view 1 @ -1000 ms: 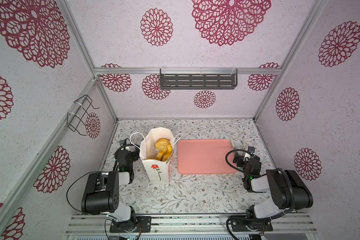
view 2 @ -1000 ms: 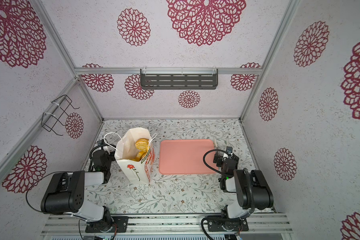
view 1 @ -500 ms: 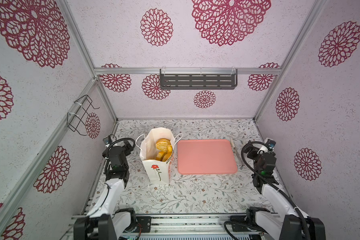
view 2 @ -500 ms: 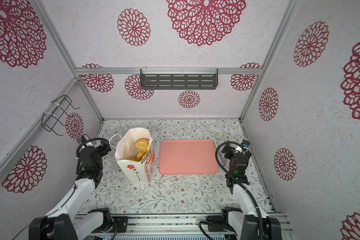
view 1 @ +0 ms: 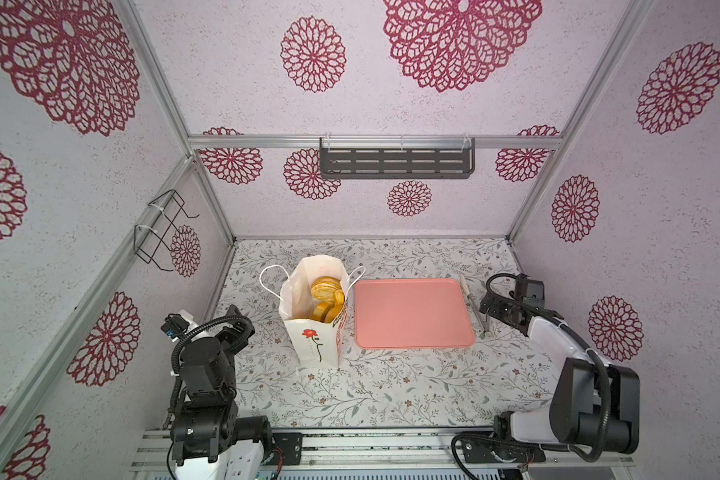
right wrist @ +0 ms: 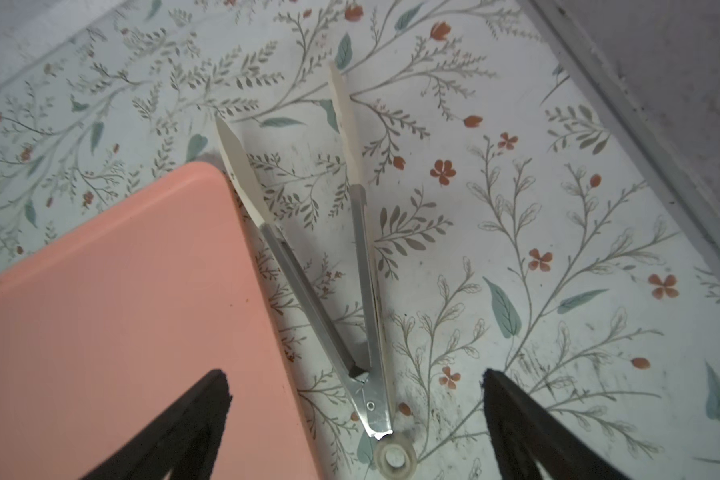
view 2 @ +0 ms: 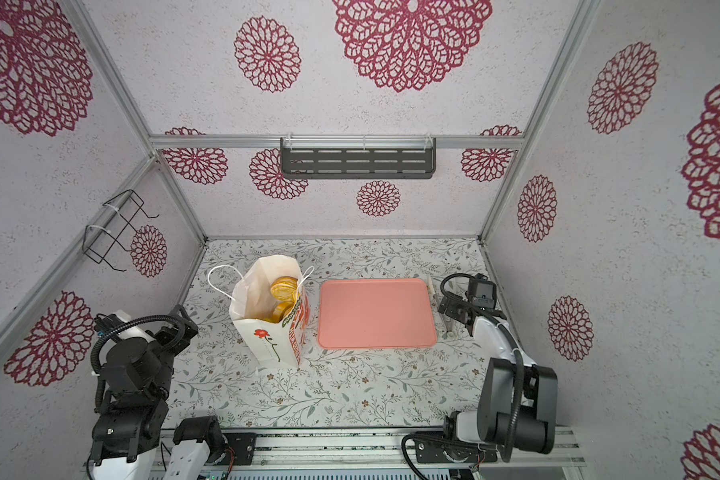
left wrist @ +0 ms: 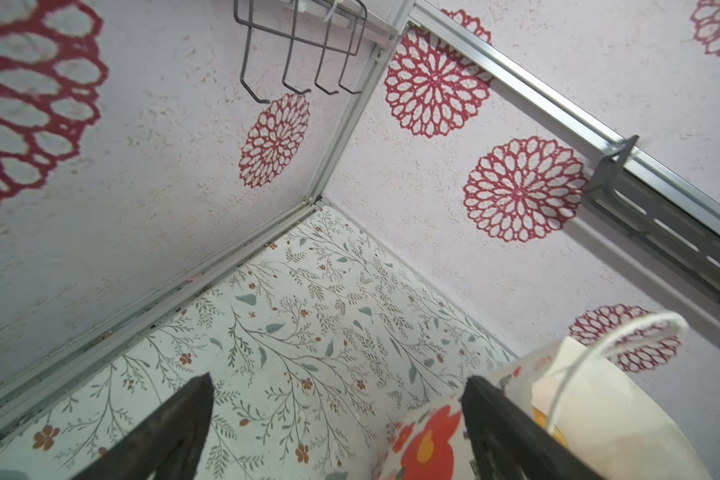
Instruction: Take the fake bread out of the paper bag
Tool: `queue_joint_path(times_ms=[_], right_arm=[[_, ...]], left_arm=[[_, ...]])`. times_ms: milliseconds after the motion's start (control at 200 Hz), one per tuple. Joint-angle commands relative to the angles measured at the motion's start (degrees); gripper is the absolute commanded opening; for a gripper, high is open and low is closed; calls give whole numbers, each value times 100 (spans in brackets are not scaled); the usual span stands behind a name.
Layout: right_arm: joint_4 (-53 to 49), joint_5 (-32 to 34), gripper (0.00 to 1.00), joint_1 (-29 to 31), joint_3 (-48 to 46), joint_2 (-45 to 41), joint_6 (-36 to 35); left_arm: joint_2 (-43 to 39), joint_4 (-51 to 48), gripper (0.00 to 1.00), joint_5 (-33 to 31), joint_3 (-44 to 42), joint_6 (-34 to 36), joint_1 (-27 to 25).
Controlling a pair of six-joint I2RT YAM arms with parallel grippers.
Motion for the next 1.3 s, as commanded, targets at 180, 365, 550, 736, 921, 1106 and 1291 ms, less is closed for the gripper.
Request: queue_joint_path(times_ms=[180,365,550,736,921,1106,1291], right_arm=[[-431,209,89,-8,528,782,-659],[-369,325,83,127,590,962,-894],[-508,582,79,387,709,1352,-1227],[-556,578,77,387,1038,1695,-1281],[-587,611,72,387,1245,1929,-1392],[-618,583,67,387,1372,2058,-1418],[-551,488,65,410,1393,2106,-1405]], left_arm=[[-304,-981,97,960,159,82,-35],[-737,-833,97,798,-30,-1,-32],[-954,-750,97,723,-130,-61,-34],[-945,-720,97,763,-154,-57,-41],[-971,-725,97,777,-153,-70,-41],[-1005,-694,97,772,-176,-72,-41],[-1007,-628,97,832,-217,-61,-41]])
